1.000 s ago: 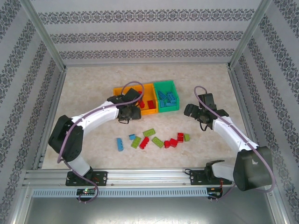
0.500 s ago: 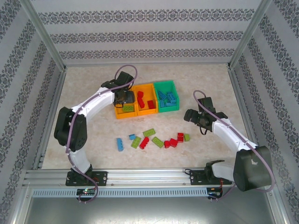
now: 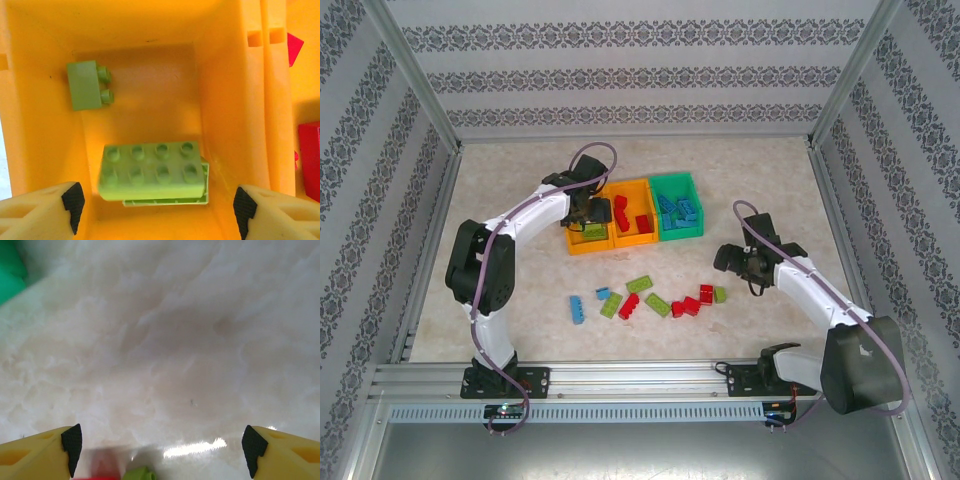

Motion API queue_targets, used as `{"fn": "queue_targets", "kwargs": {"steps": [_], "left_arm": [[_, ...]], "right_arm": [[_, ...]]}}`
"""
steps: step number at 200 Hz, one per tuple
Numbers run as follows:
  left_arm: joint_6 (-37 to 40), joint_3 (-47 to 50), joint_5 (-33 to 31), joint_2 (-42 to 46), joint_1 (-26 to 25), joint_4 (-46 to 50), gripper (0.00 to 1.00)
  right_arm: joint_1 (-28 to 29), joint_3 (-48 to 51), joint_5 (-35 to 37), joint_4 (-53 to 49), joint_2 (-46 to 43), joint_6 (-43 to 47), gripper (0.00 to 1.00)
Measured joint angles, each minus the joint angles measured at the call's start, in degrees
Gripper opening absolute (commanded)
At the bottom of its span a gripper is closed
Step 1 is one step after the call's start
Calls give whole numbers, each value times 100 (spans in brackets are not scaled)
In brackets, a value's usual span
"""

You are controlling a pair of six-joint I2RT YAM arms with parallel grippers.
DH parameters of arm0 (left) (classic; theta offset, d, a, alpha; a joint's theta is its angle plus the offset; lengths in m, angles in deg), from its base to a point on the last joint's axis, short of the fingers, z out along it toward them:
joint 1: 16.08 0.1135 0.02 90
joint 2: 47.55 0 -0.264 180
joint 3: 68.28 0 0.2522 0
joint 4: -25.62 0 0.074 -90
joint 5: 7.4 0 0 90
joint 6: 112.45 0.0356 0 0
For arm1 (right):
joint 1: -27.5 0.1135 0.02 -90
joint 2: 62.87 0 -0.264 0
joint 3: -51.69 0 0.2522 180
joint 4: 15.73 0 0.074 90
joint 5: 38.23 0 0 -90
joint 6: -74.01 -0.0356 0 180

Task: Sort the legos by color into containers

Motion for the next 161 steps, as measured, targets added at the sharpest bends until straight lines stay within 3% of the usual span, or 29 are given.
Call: {"fn": "queue_targets", "kwargs": {"steps": [81,120,161], "left_arm": [[-2,229,153,343,0,-87,89],[-20,341,286,457,0,-216,90],[-109,485,411,457,0,-286,90]], "right_arm": [[1064,164,2,-638,-444,-332,74],[1104,442,-2,-758,-970,-420,66],[1104,503,-2,-837,-754,-404,66]]}}
